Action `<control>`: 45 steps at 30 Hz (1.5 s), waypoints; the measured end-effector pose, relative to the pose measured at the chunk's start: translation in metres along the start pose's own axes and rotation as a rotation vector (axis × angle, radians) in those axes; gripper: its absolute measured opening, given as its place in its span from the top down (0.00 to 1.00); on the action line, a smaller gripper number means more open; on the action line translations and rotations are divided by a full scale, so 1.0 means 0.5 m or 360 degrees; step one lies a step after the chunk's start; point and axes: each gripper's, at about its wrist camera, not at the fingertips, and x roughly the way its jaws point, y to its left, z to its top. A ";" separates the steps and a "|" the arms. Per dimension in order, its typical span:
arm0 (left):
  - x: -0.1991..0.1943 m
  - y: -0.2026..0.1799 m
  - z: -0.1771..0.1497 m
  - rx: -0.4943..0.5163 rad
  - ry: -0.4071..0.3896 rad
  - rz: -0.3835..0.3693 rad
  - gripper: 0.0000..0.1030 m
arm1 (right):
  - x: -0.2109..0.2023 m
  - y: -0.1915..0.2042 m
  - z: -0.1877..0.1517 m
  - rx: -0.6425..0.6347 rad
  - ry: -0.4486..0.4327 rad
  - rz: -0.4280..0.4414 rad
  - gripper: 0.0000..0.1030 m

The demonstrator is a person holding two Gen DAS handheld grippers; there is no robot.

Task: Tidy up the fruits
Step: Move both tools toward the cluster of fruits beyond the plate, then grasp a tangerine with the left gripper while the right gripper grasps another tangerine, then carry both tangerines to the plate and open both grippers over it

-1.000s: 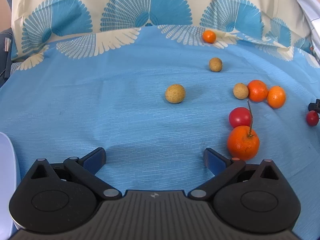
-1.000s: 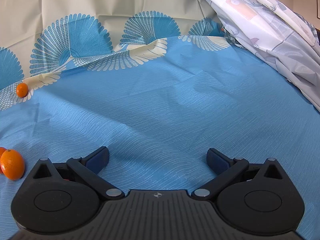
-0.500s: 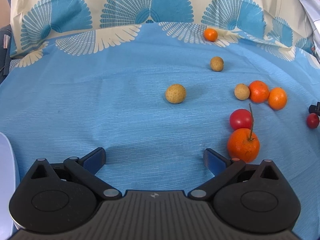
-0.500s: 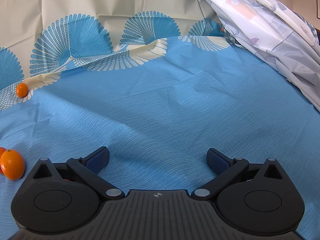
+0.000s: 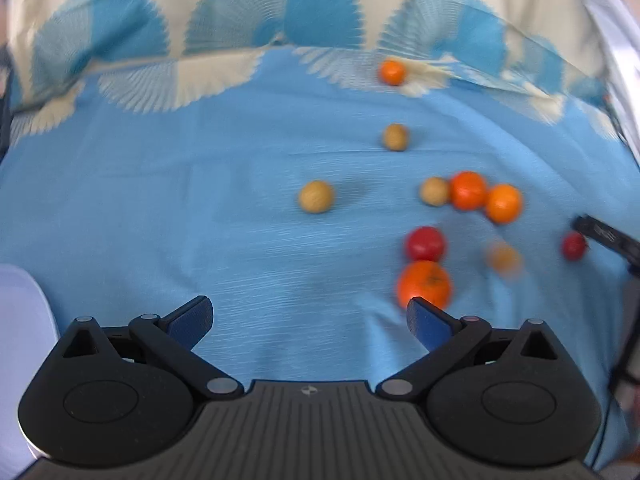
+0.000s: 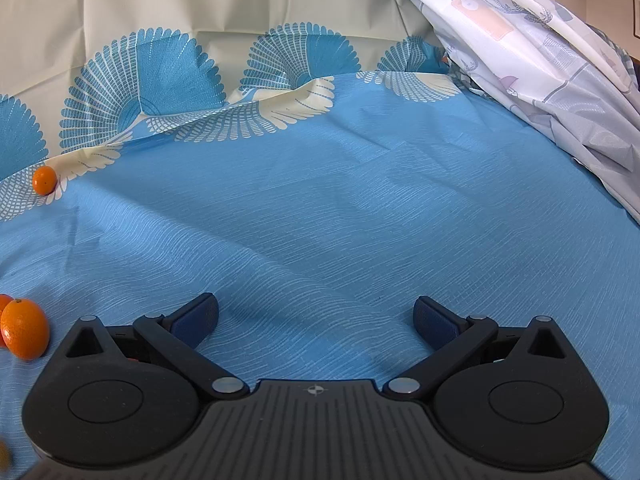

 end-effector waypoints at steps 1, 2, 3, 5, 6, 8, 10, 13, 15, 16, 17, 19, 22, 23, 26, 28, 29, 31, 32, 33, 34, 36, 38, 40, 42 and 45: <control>-0.009 -0.012 0.002 0.0052 -0.0006 -0.0033 0.00 | 0.000 0.000 -0.001 0.0000 0.0000 -0.0001 0.00; -0.017 -0.025 0.007 0.0093 -0.0023 -0.0073 0.00 | 0.000 -0.001 -0.001 0.0000 -0.0001 -0.0001 0.00; -0.023 -0.034 0.012 0.0118 -0.0041 -0.0109 0.00 | 0.001 0.000 -0.002 -0.0003 0.0000 -0.0003 0.01; -0.018 -0.051 0.019 0.0129 -0.0035 -0.0189 0.00 | 0.001 0.001 0.000 -0.0006 -0.0001 -0.0007 0.00; -0.010 -0.059 0.024 0.0129 -0.0009 -0.0225 0.00 | 0.000 0.001 -0.001 -0.0004 -0.0002 -0.0005 0.00; 0.011 -0.079 0.029 0.0148 0.0024 -0.0271 0.00 | 0.001 0.002 -0.001 -0.0007 -0.0003 -0.0007 0.00; 0.032 -0.101 0.032 0.0190 0.0052 -0.0286 0.00 | 0.003 0.002 0.004 -0.0003 0.0009 -0.0013 0.00; 0.062 -0.124 0.036 0.0237 0.0092 -0.0303 0.00 | -0.013 0.007 0.012 -0.0040 0.0046 0.0054 0.00; 0.075 -0.127 0.038 0.0231 0.0101 -0.0301 0.00 | -0.047 0.016 0.015 -0.0062 -0.0025 0.0228 0.01; 0.082 -0.123 0.039 0.0215 0.0102 -0.0307 0.00 | -0.061 0.023 0.016 -0.0084 -0.0067 0.0310 0.01; 0.084 -0.119 0.040 0.0199 0.0104 -0.0315 0.00 | -0.073 0.039 0.020 -0.0147 -0.0087 0.0411 0.00; 0.083 -0.112 0.043 0.0186 0.0110 -0.0324 0.01 | -0.074 0.083 0.026 -0.0314 -0.0028 0.0585 0.00; 0.082 -0.106 0.046 0.0214 0.0120 -0.0334 0.07 | -0.058 0.161 0.017 -0.0575 0.0075 0.0697 0.00; 0.085 -0.107 0.047 0.0234 0.0127 -0.0336 0.12 | -0.055 0.185 0.011 -0.0651 0.0084 0.0709 0.01; 0.102 -0.113 0.048 0.0299 0.0181 -0.0325 0.35 | -0.053 0.237 -0.004 -0.0795 0.0096 0.0766 0.01; 0.110 -0.118 0.045 0.0345 0.0200 -0.0306 0.48 | -0.056 0.255 -0.010 -0.0864 0.0086 0.0812 0.19; 0.107 -0.119 0.045 0.0364 0.0187 -0.0283 0.61 | -0.054 0.260 -0.011 -0.0904 0.0116 0.0832 0.57; 0.100 -0.111 0.046 0.0359 0.0187 -0.0296 0.61 | -0.064 0.261 -0.005 -0.0891 0.0132 0.0820 0.62; 0.093 -0.105 0.046 0.0345 0.0178 -0.0303 0.61 | -0.072 0.258 -0.004 -0.0883 0.0124 0.0799 0.62; 0.084 -0.099 0.046 0.0336 0.0159 -0.0306 0.61 | -0.083 0.254 -0.004 -0.0881 0.0098 0.0775 0.62; 0.071 -0.093 0.047 0.0325 0.0140 -0.0307 0.61 | -0.093 0.248 -0.002 -0.0874 0.0070 0.0745 0.62; 0.039 -0.078 0.049 0.0288 0.0112 -0.0328 0.61 | -0.112 0.233 0.013 -0.0806 0.0051 0.0691 0.62; -0.001 -0.058 0.048 0.0245 0.0081 -0.0340 0.61 | -0.141 0.212 0.026 -0.0711 0.0034 0.0677 0.62; -0.047 -0.036 0.046 0.0211 0.0064 -0.0326 0.61 | -0.177 0.195 0.033 -0.0636 0.0021 0.0663 0.62; -0.099 -0.010 0.038 0.0184 0.0041 -0.0301 0.61 | -0.226 0.181 0.037 -0.0542 0.0010 0.0661 0.62; -0.184 0.033 0.022 0.0146 0.0028 -0.0234 0.61 | -0.316 0.177 0.030 -0.0454 -0.0016 0.0703 0.62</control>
